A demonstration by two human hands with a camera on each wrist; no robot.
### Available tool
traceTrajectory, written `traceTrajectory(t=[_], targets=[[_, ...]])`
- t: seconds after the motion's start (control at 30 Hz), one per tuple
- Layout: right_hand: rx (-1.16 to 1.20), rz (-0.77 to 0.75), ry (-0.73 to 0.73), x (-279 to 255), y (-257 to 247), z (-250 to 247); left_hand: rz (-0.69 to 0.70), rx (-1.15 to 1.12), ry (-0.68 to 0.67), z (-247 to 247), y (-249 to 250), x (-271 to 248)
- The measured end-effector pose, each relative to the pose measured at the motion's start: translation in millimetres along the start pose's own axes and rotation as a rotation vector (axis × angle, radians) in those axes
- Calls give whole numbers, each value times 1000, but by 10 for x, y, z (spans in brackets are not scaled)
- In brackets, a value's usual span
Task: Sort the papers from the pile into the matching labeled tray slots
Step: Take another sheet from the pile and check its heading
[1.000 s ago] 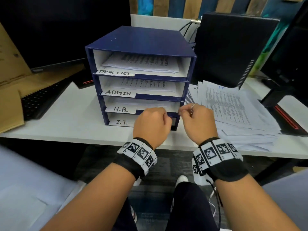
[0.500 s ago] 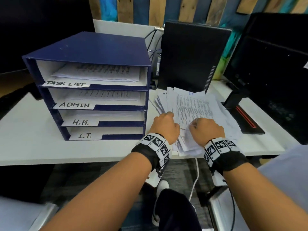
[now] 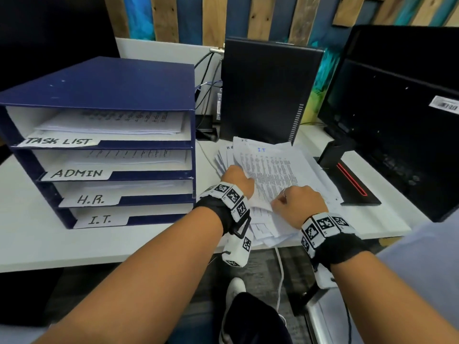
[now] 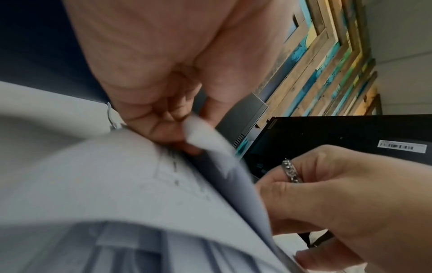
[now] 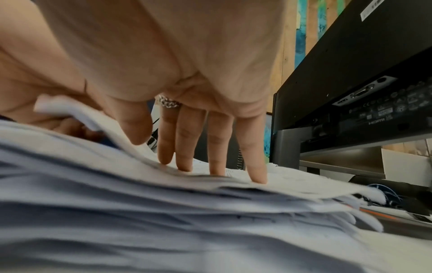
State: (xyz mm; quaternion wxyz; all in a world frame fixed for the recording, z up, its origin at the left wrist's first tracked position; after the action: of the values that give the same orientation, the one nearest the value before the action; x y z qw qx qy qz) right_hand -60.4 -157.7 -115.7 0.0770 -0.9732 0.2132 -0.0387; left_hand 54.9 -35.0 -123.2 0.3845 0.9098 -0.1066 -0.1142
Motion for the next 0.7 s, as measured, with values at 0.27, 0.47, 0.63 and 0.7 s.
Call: traceTrajectory(t=[0.27,0.47,0.63,0.7], targets=[[147,148,4,17,302,-64,-53,-248,19,-102,-99,-265],[156,248,-14,9,424,-100,308,-96,32,-36,126,-612],[108,264,-111,-26,486,39,188,-20,-12,34,19,-578],[114,257,-86,-42,477,25,152,-46,-13,30,-59,-589]])
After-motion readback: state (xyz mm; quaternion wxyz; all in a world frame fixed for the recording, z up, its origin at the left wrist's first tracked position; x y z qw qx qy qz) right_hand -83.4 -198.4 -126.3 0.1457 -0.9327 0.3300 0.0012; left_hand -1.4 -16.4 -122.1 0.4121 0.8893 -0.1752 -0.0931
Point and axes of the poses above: each hand's wrist, its own x-axis towards the middle knuckle, its own z-axis out of the palm, y = z × x, the point moved 4 cm from there along x, towards the middle knuckle, and after that the axes turned 4 degrees about -z, right-handed, at the moved point
